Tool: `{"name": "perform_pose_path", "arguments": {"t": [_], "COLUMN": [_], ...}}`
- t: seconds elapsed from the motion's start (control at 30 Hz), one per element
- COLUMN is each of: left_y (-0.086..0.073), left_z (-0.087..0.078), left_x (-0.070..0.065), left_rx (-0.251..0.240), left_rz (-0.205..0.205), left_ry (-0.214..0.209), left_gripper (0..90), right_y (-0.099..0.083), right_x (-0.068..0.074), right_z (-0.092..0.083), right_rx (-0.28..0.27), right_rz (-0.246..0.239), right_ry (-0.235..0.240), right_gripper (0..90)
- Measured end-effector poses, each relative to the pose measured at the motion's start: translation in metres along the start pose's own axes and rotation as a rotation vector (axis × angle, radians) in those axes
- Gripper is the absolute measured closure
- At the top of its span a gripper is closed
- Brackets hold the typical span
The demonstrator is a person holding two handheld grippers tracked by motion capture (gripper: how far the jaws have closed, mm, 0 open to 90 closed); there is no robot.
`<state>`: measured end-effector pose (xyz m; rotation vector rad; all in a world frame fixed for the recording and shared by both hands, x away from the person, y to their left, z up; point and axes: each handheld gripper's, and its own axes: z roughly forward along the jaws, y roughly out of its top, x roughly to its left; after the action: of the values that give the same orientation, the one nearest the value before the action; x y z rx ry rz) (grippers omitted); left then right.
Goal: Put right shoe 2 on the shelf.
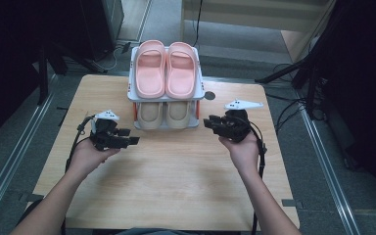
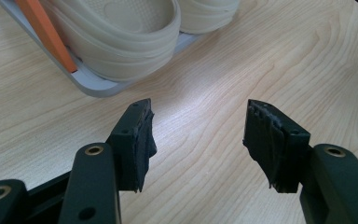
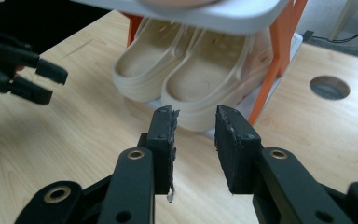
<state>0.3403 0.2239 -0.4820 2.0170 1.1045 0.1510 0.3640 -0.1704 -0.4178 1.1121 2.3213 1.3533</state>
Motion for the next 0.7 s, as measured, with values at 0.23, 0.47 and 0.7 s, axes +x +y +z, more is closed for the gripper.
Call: {"name": "perform_pose_path", "arguments": {"t": [0.23,0.47,0.7], "left_y": [0.000,0.000,0.002], "left_z": [0.002,0.004,0.006], "left_x": [0.001,0.000,-0.002], "left_rx": [0.008,0.013,0.029], "left_rz": [-0.004,-0.007,-0.005], "left_ry": [0.001,0.006,0.023], "left_gripper": [41.6,41.2,40.8], "right_y": [-0.026,-0.048,-0.055], "right_x": [0.000,0.000,-0.001], "right_z": [-0.001,0.000,0.001], "right_rx": [-0.019,-0.006,-0.002], "right_rz": [0.012,0.016,0.030], "right_ry": [0.019,0.029,0.038], "right_gripper": [66.4,64.0,62.5]}}
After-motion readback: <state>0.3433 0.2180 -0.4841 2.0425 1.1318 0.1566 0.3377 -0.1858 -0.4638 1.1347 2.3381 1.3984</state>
